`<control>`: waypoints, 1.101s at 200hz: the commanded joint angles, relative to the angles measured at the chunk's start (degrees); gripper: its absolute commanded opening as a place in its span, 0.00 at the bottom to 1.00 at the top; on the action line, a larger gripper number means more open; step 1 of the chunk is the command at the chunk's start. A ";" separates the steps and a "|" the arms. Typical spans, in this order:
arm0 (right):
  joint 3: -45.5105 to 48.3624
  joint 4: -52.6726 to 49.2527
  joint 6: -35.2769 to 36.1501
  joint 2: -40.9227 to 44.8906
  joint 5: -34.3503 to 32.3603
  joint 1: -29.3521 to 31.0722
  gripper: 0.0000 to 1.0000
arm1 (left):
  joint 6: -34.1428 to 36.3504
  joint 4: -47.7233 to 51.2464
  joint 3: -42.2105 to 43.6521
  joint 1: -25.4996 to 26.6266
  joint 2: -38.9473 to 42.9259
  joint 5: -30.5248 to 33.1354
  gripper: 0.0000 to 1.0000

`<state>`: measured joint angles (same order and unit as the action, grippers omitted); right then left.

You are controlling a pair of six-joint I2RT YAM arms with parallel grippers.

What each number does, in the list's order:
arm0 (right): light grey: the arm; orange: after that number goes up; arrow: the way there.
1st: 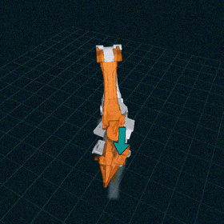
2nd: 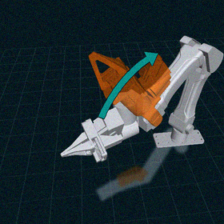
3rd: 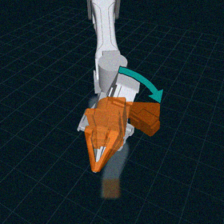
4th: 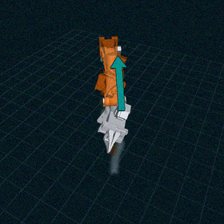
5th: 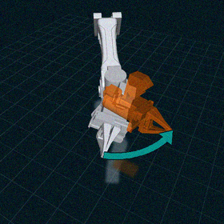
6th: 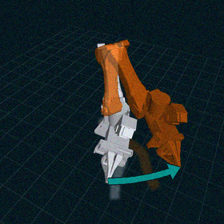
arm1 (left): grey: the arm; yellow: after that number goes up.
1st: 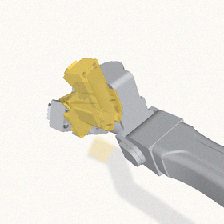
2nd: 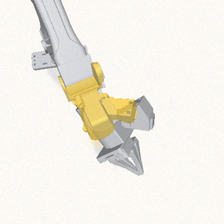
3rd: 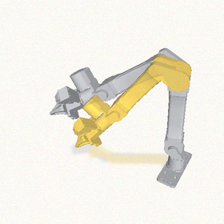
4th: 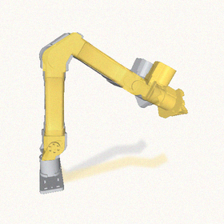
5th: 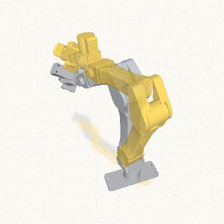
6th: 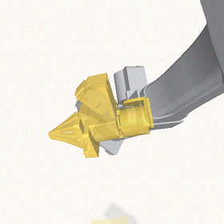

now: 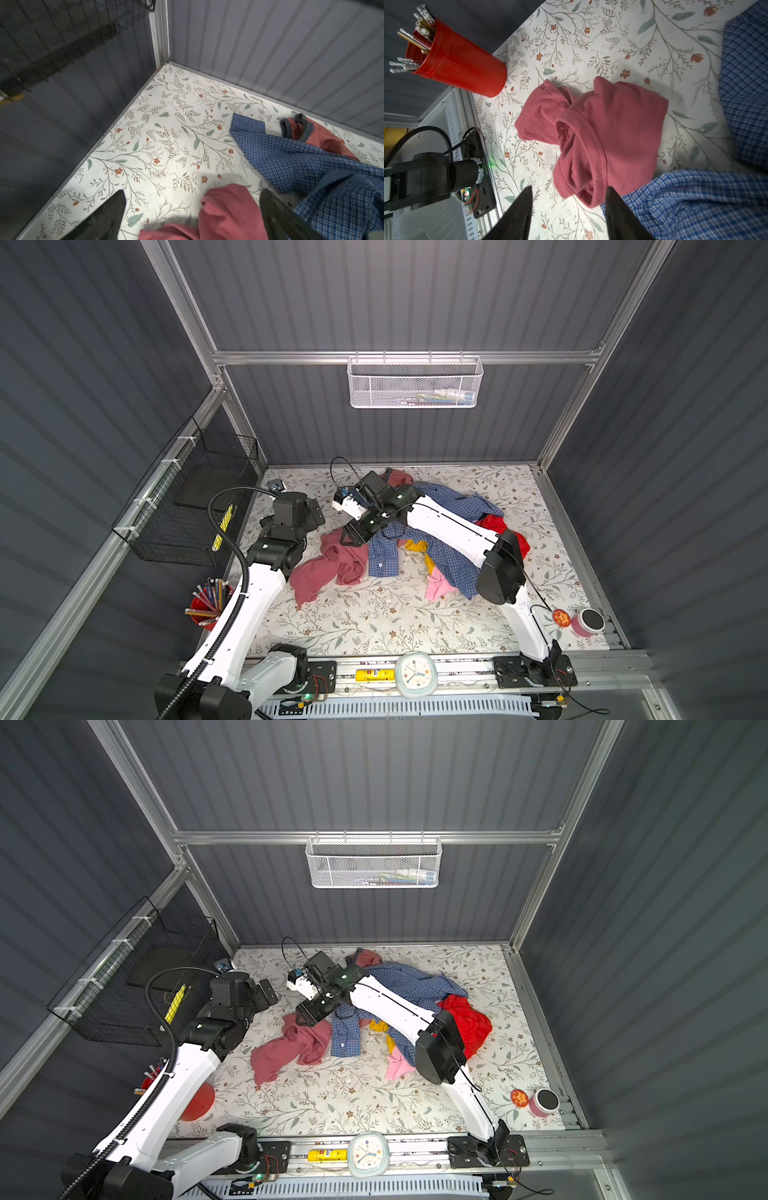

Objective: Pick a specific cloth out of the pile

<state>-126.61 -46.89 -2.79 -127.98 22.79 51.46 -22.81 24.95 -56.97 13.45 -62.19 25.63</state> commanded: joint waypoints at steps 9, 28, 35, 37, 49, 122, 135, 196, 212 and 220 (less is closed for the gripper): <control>1.11 -0.58 2.99 4.12 -4.59 -0.31 0.84 | -2.58 5.78 0.36 -0.18 -4.51 -8.52 1.00; 1.10 0.01 3.78 5.99 -7.79 -0.99 0.88 | -2.93 6.15 0.72 -0.19 -7.53 -15.44 1.00; 1.62 0.76 3.20 6.54 -8.70 -1.65 0.89 | -3.27 6.65 0.73 -0.18 -9.02 -17.66 1.00; 1.73 1.04 2.91 6.63 -9.00 -1.94 0.90 | -3.44 6.75 0.66 -0.12 -9.51 -18.19 1.00; 2.13 2.48 0.67 6.75 -8.58 -4.09 0.96 | -4.47 9.23 -0.15 -0.10 -12.95 -21.05 1.00; -13.88 0.80 -10.16 -8.88 -4.24 -8.57 0.91 | -4.33 18.88 -6.73 4.80 -32.45 -18.44 1.00; -15.29 1.66 -13.21 -11.54 -1.00 -8.59 0.82 | -4.09 19.40 -7.09 5.98 -34.58 -17.36 1.00; -14.57 6.16 -24.44 -20.31 6.84 -10.29 0.55 | -6.11 17.69 -4.48 6.11 -41.14 -9.23 0.79; -14.63 5.77 -27.26 -21.99 5.96 -11.75 0.50 | -6.20 17.44 -5.33 5.69 -41.85 -7.16 0.68; -14.63 5.35 -28.25 -22.63 4.93 -12.55 0.46 | -5.83 17.25 -5.91 5.17 -42.15 -6.95 0.63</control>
<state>-140.29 -41.52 -25.41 -148.64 27.68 41.78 -28.29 40.62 -62.74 19.90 -101.16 12.69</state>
